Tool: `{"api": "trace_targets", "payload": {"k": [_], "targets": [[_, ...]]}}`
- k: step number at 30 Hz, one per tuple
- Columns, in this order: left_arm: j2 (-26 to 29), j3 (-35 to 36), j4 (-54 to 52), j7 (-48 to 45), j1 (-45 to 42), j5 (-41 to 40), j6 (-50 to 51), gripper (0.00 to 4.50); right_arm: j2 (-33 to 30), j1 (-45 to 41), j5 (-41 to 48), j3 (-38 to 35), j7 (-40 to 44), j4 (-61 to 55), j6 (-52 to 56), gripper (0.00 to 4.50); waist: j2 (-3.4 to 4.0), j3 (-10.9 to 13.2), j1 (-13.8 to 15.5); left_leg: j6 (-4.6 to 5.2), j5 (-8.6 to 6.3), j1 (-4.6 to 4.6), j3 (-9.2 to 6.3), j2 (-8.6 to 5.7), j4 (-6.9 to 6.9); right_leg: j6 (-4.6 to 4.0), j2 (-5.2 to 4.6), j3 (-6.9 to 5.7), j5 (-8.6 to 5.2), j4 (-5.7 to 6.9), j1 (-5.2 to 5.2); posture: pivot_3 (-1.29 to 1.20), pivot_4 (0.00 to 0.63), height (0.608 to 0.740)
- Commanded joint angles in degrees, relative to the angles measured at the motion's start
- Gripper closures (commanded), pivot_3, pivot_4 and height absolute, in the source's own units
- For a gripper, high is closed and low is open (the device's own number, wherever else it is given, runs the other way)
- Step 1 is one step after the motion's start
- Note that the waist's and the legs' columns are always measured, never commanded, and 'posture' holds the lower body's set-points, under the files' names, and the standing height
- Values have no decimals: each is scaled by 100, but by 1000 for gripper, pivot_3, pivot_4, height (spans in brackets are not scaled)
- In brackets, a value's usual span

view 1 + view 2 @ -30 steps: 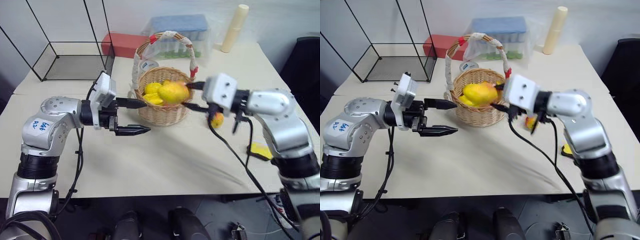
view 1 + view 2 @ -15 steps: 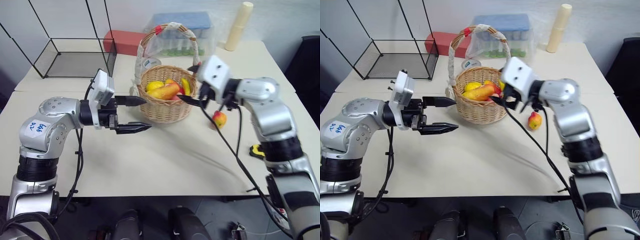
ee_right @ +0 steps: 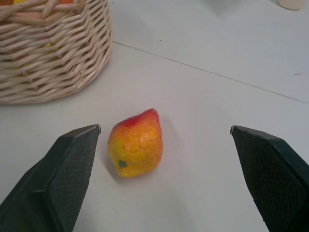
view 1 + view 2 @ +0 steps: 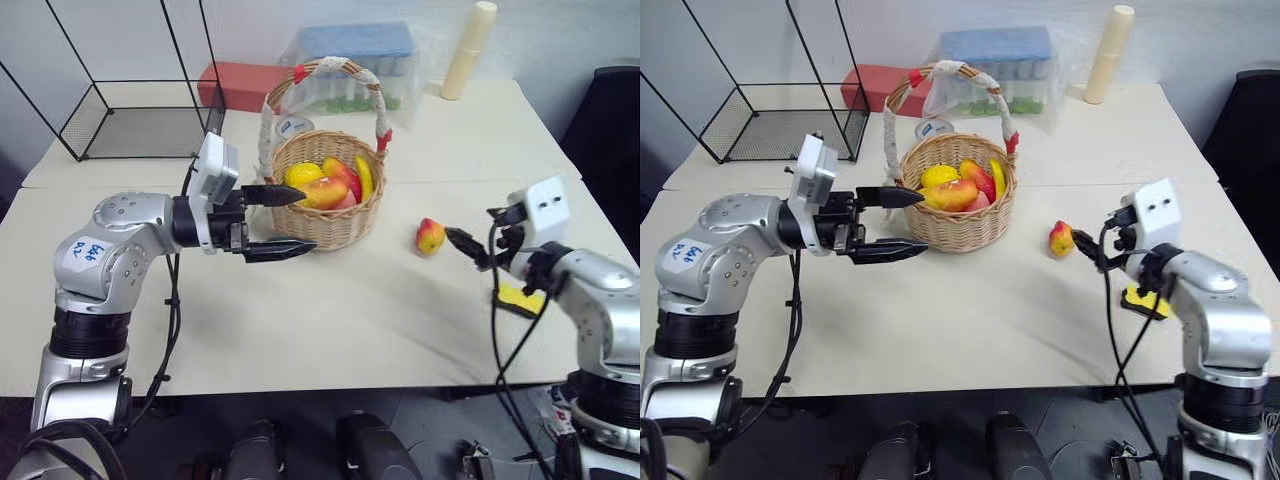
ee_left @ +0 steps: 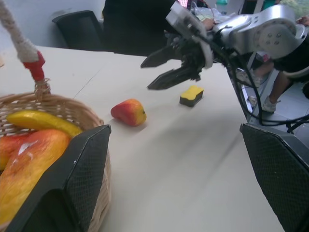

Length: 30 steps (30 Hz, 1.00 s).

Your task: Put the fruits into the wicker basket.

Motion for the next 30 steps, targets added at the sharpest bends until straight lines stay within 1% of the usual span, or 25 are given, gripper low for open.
{"api": "trace_targets", "payload": {"k": [1,5,8,11,14,15,19,20,22,24,26,28,30], "targets": [[9,-31,-43,-59,-155,39,-168,0,404,-259,-16,79,-602,124,-112,41,0,0,-1,0,0,0,0,-1,0,0,-1,0,0,1,0,0,150,740],[10,-75,-18,-62,-190,60,-204,0,653,-516,-211,342,-966,891,-416,41,0,0,21,1,0,-1,0,-4,2,0,-4,-2,0,-1,0,0,150,740],[39,-45,-46,-44,-204,21,-164,0,766,-703,-85,384,-971,1371,-408,41,0,0,31,2,0,-1,0,-5,-1,0,-5,-2,0,-1,-1,0,150,740],[105,11,-88,-16,-164,10,-143,0,776,-891,-298,544,-1141,1994,-738,41,0,0,25,2,0,-2,1,-5,1,0,-6,-2,0,-1,-1,0,150,740],[152,66,-164,37,-107,-26,-100,0,845,-1006,-150,514,-1063,2195,-970,635,0,0,21,2,0,-2,0,-4,-2,0,-4,-2,0,0,-2,0,150,740],[164,76,-182,55,-92,-36,-88,0,824,-1006,-131,547,-1010,2192,-1005,930,0,0,14,2,0,-1,0,-4,-2,0,-4,-1,0,0,-2,0,150,740],[210,142,-213,137,-39,-51,-54,0,678,-889,-17,527,-852,1927,-909,2355,0,0,13,2,0,-1,0,-3,-4,0,-4,-1,0,0,-3,0,150,740],[220,167,-196,165,-35,-54,-47,0,645,-880,32,494,-806,1832,-884,2500,0,0,16,2,0,-2,0,-3,-4,0,-5,-2,0,0,-3,0,150,740],[254,246,-164,228,-6,-70,-25,0,620,-941,325,329,-658,1496,-793,2509,0,0,17,2,0,-2,0,-4,-4,0,-5,-2,0,0,-3,0,150,740],[318,341,-103,270,41,-62,-29,0,621,-1174,949,216,-376,879,-425,2509,0,0,10,2,0,-3,0,-3,-4,0,-5,-2,0,0,-4,0,150,740],[362,413,-65,289,74,-85,-12,0,684,-1438,1367,154,-368,537,-58,2509,1,0,-25,2,0,-2,0,0,-5,0,-3,-2,0,1,-5,0,150,740],[381,436,-54,292,97,-75,-25,0,804,-1764,1562,204,-508,504,188,2509,0,0,-56,1,0,-2,-3,1,-5,0,-3,-6,0,5,-5,0,150,740],[377,426,-40,293,98,-63,-54,0,941,-2137,1544,501,-563,642,195,2509,0,0,-74,0,1,-2,-6,1,-5,-1,-4,-8,0,6,-5,0,150,740]]}}
